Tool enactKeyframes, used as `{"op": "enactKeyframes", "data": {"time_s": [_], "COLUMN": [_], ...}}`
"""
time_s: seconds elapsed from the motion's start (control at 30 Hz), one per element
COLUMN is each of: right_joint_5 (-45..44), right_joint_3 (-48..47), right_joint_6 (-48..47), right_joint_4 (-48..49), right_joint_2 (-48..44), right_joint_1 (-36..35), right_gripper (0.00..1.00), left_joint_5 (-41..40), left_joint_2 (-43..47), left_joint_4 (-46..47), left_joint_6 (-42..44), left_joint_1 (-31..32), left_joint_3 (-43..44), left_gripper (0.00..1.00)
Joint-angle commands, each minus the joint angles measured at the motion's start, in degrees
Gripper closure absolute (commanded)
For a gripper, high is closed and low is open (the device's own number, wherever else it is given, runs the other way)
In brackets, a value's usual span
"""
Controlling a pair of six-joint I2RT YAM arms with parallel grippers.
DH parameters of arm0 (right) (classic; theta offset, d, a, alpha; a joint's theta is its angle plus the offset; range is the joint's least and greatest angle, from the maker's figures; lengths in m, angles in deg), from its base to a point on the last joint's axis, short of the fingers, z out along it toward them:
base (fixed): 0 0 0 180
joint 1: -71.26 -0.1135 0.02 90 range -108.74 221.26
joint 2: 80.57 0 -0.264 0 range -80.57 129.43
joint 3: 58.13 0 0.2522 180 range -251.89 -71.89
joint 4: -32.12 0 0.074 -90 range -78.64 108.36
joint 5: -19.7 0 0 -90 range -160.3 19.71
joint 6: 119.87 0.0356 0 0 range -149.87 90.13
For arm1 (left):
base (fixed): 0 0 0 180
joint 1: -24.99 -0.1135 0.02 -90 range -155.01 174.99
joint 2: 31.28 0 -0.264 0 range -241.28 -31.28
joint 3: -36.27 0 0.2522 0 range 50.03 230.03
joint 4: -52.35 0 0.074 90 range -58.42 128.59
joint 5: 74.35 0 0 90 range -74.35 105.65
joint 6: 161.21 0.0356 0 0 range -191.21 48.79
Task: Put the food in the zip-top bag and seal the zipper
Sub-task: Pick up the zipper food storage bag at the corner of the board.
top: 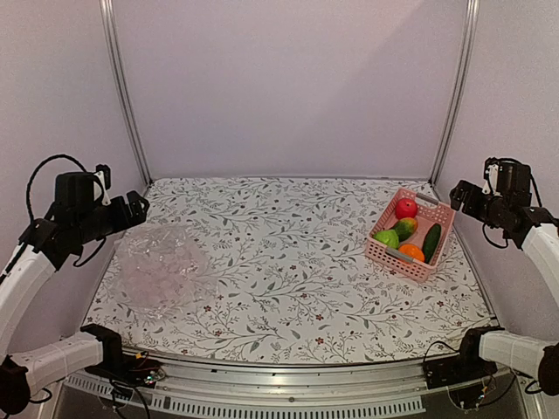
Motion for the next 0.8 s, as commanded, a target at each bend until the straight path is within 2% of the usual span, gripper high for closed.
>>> {"op": "enactKeyframes", "data": {"time_s": [0.0, 0.27, 0.4, 0.6, 0.77], "right_joint_5": [0.9, 1.2, 1.7, 9.4, 11.8], "right_joint_3": [0.7, 0.5, 0.5, 2.9, 3.2], "right_joint_6": [-0.4, 0.1, 1.5, 3.2, 3.9], "right_joint_4": [1.2, 1.3, 0.6, 3.7, 4.6], "right_joint_2": [-0.6, -1.0, -1.3, -1.4, -0.6], "right_joint_1": [-0.2, -0.2, -0.2, -0.3, -0.8], "right_gripper": [0.01, 0.01, 0.01, 0.01, 0.01], "left_joint_5": [-1.9, -5.9, -7.0, -9.0, -6.8], "left_joint_2": [1.0, 1.2, 2.3, 6.0, 9.5], "left_joint_4": [-0.2, -3.5, -3.6, -4.8, -3.2], "left_joint_6": [-1.4, -6.1, -11.9, -19.4, -21.2], "left_joint_1": [0.5, 0.5, 0.5, -0.2, -4.7], "left_joint_3": [-1.2, -2.9, -8.3, -14.7, -20.4], "left_gripper": [0.0, 0.01, 0.0, 0.0, 0.01]}}
